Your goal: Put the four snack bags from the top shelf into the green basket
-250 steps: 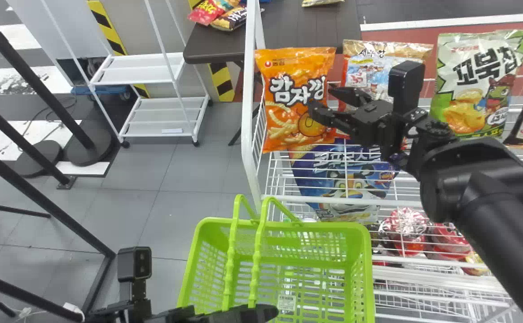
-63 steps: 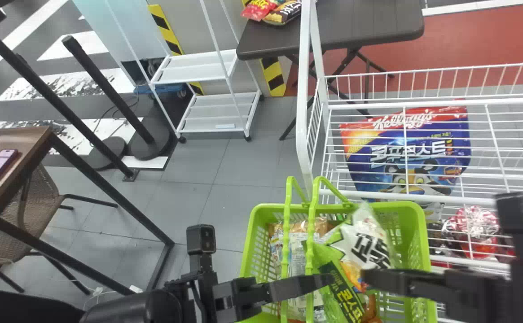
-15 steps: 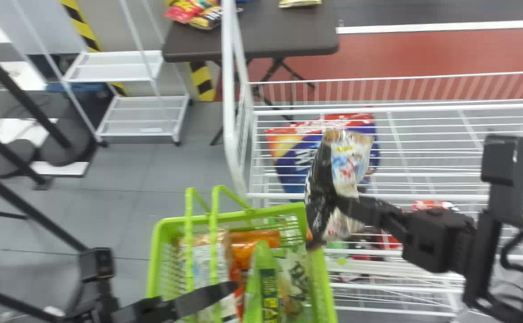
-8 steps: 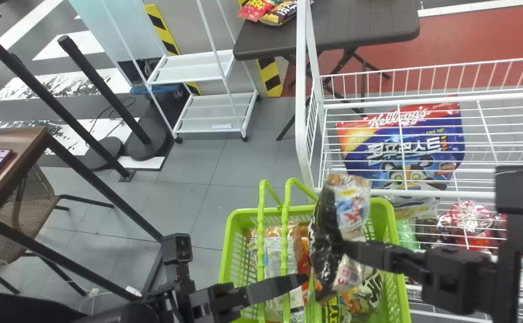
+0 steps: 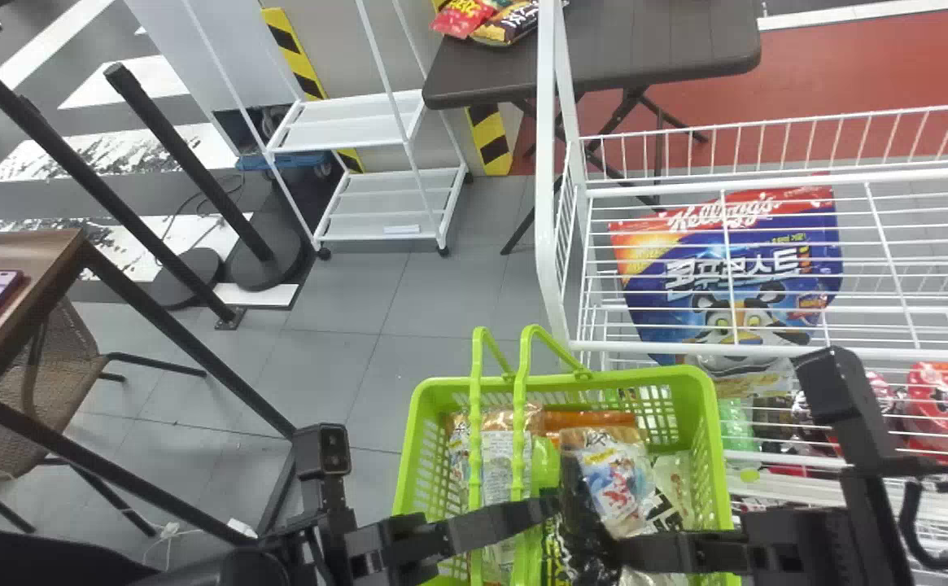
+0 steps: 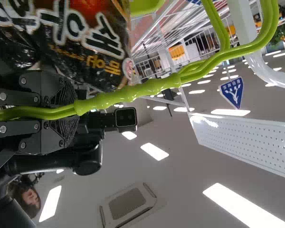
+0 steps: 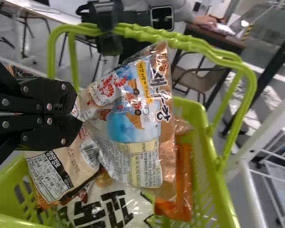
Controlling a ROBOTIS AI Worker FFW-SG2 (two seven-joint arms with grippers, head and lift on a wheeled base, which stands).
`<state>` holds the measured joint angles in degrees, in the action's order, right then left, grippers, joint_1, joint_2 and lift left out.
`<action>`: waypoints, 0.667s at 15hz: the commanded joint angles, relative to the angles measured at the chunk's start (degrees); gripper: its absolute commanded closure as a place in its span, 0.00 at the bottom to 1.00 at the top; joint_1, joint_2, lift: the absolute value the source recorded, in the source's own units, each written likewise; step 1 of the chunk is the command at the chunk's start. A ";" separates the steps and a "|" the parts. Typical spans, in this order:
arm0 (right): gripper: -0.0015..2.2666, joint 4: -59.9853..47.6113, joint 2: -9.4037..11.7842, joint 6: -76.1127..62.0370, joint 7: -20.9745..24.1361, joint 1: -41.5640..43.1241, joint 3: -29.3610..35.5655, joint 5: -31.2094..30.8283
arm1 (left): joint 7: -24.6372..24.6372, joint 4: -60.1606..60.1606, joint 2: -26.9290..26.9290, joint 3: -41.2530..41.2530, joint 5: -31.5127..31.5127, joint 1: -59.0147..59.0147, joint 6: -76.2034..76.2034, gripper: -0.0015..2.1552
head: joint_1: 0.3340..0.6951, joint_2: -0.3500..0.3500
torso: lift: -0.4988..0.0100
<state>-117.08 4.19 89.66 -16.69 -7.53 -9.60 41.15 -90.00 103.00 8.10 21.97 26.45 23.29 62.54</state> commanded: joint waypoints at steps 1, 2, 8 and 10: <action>0.00 -1.22 0.30 0.42 -0.10 -0.29 1.34 -0.46 | -0.57 0.01 -0.01 0.00 0.00 0.00 0.00 1.00 | 1.00 1.00 | 0.98; 0.00 -2.98 0.30 0.42 -0.10 -0.56 2.75 -0.02 | -0.57 0.01 -0.10 0.00 0.00 0.00 0.00 1.00 | 1.00 1.00 | 0.98; 0.02 -12.29 0.30 -1.10 -1.77 -4.69 15.76 2.79 | -0.57 0.71 -0.28 -0.35 0.00 0.53 0.00 1.00 | 1.00 1.00 | 0.98; 0.02 -13.79 0.30 -13.58 -1.68 -7.94 16.02 -7.40 | -0.57 0.88 -0.28 -0.35 0.00 0.71 0.00 1.00 | 1.00 0.93 | 0.98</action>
<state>-129.81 4.46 83.42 -18.47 -13.30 6.05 39.99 -90.00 103.74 7.82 21.62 26.46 23.83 62.54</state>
